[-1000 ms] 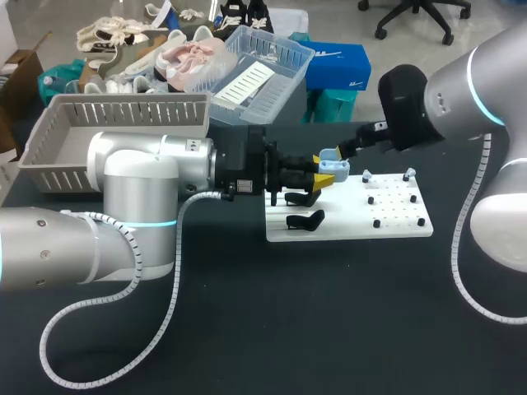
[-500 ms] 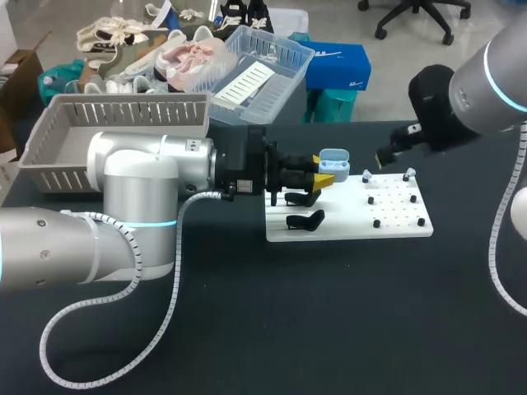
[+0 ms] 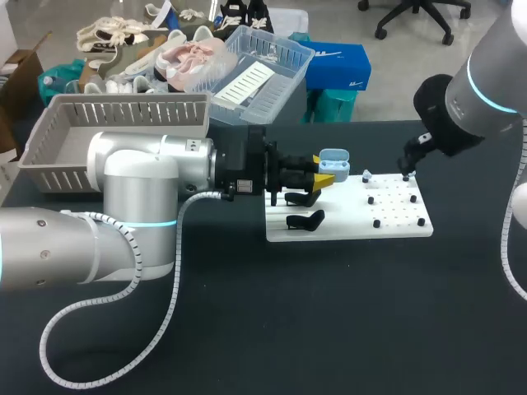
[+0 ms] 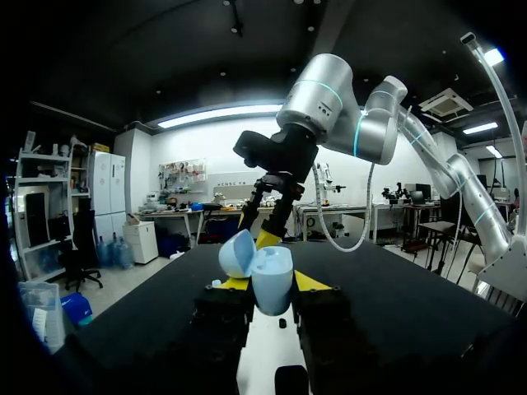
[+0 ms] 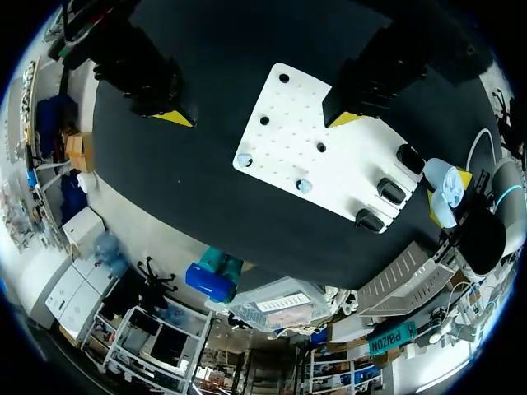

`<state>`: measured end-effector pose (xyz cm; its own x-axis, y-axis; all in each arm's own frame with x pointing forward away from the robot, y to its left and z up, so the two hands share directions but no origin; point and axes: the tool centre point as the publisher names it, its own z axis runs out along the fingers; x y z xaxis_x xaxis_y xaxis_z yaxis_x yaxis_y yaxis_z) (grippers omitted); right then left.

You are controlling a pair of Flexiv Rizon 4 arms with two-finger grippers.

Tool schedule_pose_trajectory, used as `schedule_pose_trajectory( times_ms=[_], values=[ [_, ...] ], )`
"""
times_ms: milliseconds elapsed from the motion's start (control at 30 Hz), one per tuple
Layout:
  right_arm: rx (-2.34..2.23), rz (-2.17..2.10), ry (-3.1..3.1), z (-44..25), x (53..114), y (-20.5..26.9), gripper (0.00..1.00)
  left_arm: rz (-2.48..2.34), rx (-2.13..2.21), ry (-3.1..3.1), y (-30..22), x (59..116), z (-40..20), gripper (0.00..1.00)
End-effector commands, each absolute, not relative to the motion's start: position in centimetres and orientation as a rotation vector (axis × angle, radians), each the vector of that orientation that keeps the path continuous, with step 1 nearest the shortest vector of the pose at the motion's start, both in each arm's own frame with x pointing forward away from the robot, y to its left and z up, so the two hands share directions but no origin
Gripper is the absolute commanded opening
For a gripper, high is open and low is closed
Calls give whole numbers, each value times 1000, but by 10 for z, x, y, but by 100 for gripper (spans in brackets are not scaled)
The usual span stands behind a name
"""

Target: Pick up each earbud case from the left stands, insert the matching earbuds, close the lid, and place the case in the box.

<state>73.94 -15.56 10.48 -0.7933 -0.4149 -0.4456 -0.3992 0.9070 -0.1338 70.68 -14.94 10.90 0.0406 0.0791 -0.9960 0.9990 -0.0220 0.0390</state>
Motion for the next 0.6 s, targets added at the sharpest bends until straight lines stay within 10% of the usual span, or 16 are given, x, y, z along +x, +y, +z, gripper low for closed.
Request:
schedule_pose_trajectory(
  times_ms=[33,600],
  values=[
    [-640,-2,2622,88,764,-158,100,-1156,1300,1226,-150,707,108,0],
    [-832,-28,2665,49,794,-161,100,-1156,1300,1226,-150,707,108,0]
  ],
)
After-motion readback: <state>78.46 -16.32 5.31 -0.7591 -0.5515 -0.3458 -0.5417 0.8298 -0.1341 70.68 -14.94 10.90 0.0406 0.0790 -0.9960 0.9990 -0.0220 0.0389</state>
